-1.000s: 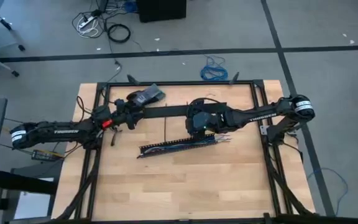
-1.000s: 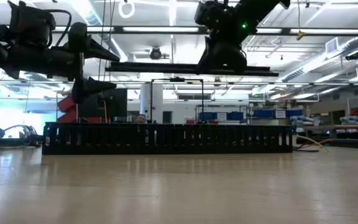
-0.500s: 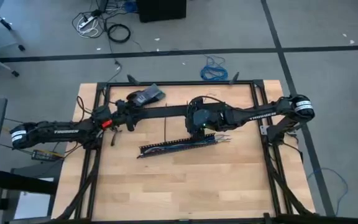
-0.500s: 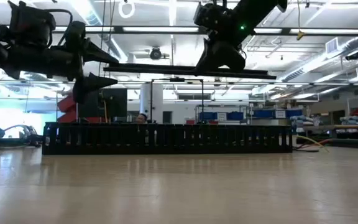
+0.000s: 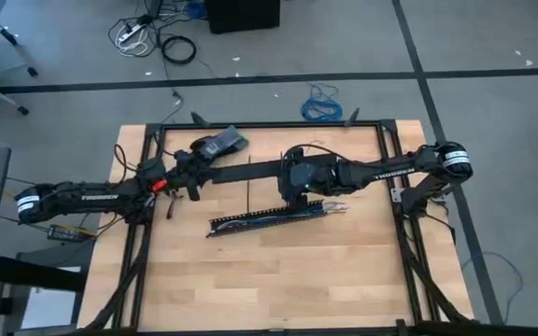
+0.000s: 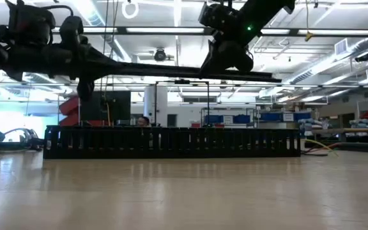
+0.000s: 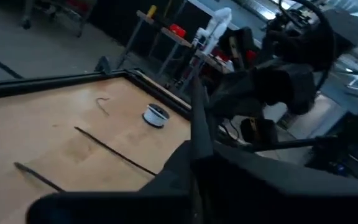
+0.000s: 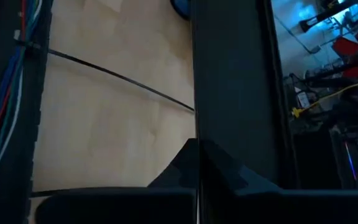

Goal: Ziptie cables
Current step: Close the black cable duct

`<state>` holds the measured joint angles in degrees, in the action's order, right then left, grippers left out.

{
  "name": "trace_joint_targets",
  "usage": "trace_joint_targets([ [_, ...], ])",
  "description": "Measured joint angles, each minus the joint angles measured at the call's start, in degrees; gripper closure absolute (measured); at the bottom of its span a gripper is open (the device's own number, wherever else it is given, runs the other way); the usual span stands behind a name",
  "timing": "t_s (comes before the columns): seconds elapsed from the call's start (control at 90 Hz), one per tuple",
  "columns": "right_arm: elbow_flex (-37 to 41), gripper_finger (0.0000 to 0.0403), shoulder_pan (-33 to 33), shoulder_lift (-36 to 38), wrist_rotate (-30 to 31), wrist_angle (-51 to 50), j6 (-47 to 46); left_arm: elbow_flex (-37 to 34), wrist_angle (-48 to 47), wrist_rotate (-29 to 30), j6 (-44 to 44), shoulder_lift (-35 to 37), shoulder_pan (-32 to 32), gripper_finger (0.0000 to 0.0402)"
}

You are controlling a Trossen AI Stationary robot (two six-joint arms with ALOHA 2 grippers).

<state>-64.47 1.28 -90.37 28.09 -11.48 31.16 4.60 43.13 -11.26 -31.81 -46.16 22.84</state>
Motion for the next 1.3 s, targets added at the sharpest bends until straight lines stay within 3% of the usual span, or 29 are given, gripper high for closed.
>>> trace_joint_targets([
  [0.311, 0.1, 0.0366, 0.0, 0.0, -2.0, 2.7, -0.1, 0.1, 0.0, -0.3, 3.6, 0.0, 0.0, 0.0399],
  [0.7, 0.0, 0.0236, -3.3, 0.0, -5.2, 7.9, -6.3, 0.2, 1.2, 5.5, 17.7, -0.1, -0.1, 0.04],
  [0.844, 0.0, 0.0202, -8.3, -0.3, -14.2, 8.0, -11.6, 3.4, 0.4, 1.6, 23.0, -0.1, -0.4, 0.04],
  [0.989, 0.0, 0.0177, -12.7, -0.4, -25.5, 7.7, -16.0, 8.4, -7.0, 1.0, 31.4, -0.1, -2.6, 0.0401],
  [1.111, 0.0, 0.0165, -14.2, -0.4, -30.4, 8.4, -17.5, 12.8, -14.7, 3.2, 36.7, -0.7, -4.0, 0.0401],
  [1.3, 0.0, 0.0162, -13.4, -0.4, -34.4, 8.6, -19.0, 15.2, -15.3, 4.5, 40.5, -2.5, -5.0, 0.0401],
])
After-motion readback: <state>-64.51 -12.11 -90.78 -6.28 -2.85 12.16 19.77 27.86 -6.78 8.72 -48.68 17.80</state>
